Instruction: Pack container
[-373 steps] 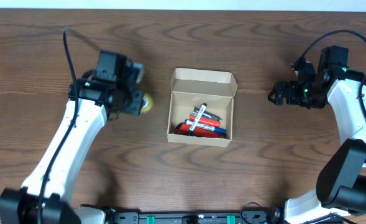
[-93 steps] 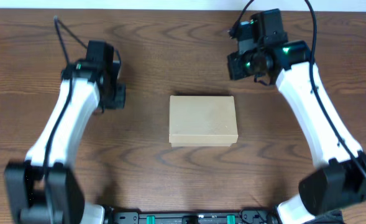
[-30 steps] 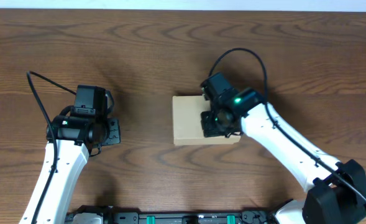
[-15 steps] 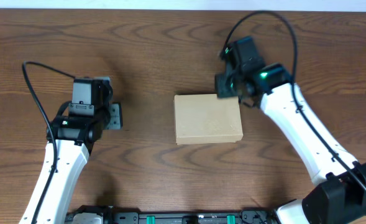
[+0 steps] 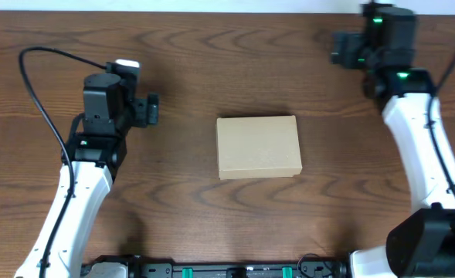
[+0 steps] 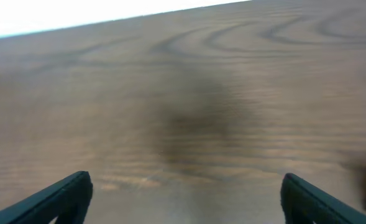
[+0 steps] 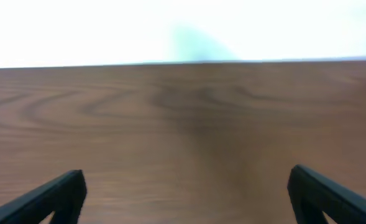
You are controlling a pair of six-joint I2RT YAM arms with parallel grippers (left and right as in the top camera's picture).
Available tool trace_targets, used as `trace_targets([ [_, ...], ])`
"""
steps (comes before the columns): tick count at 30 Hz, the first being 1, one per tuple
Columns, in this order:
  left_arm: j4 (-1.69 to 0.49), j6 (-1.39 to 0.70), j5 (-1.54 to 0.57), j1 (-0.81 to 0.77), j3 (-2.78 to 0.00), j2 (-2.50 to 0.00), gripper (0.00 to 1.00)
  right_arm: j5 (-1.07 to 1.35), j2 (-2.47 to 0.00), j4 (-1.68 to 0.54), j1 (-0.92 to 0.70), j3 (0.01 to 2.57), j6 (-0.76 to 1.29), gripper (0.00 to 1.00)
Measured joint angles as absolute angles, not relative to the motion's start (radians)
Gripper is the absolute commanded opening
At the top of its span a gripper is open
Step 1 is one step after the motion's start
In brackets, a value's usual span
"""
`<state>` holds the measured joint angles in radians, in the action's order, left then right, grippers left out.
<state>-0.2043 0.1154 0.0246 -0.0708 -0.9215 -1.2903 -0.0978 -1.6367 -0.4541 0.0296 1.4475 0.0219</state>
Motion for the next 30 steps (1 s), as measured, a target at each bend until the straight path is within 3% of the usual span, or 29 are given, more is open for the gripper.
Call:
trace_targets([
  [4,-0.207,0.015,0.061,-0.021,-0.914,-1.269,0.84,-0.078,-1.617,-0.422,0.119,1.394,-0.001,0.89],
  [7,-0.17,-0.023,0.047,-0.015,-0.86,-1.198,0.82,-0.057,-1.532,-0.322,0.134,1.24,-0.015,0.91],
  [9,-0.136,-0.035,0.025,-0.015,-0.801,-1.13,0.85,-0.041,-1.451,-0.248,0.133,1.124,-0.015,0.99],
  [12,-0.117,-0.067,-0.001,-0.015,-0.691,-1.002,0.96,-0.025,-1.296,-0.193,0.133,0.951,-0.014,0.99],
  [14,-0.129,-0.093,-0.011,-0.015,-0.611,-0.91,0.95,-0.017,-1.184,-0.186,0.133,0.843,-0.009,0.99],
  [21,-0.361,-0.161,-0.035,-0.015,-0.449,-0.53,0.95,0.016,-0.849,-0.3,0.098,0.524,0.019,0.99],
  [26,-0.542,-0.152,-0.044,-0.015,-0.45,-0.31,0.95,0.027,-0.625,-0.462,0.059,0.43,0.034,0.99],
  [30,-0.562,-0.133,-0.046,-0.015,-0.45,-0.259,0.95,0.028,-0.507,-0.557,0.048,0.426,0.038,0.99],
])
